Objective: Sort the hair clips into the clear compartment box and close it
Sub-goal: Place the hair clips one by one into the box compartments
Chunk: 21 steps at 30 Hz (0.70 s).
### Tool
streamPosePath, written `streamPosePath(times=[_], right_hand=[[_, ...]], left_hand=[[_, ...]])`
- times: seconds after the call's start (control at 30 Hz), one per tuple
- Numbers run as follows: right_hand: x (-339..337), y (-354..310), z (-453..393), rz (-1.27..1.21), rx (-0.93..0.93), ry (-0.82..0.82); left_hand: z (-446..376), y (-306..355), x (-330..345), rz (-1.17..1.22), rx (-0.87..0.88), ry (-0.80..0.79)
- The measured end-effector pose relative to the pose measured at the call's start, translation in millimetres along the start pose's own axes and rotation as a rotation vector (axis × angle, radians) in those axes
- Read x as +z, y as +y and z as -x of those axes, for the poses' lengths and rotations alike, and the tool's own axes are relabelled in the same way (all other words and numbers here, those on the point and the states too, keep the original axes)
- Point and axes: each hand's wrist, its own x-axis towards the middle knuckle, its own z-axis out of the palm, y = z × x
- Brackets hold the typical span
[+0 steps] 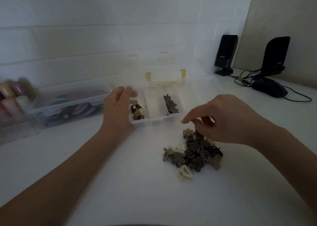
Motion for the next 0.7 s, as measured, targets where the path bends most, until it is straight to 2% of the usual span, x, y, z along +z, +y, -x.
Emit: streamPosePath(times=[0.13,0.43,0.7], right_hand=[[-1.0,0.5,-1.0,0.086,0.037,-0.148],[0.9,-1.5,-1.7,0.016,0.103,-0.261],[10.6,-3.7,-3.9,-0.068,0.085,-0.192]], left_hand=[[-1.5,-0.1,-1.0,0.025,-0.021,0.010],[-2.3,-1.7,-2.2,0.007,-0.039,0.002],[-1.8,-1.2,-2.1,-0.002,-0.001,-0.001]])
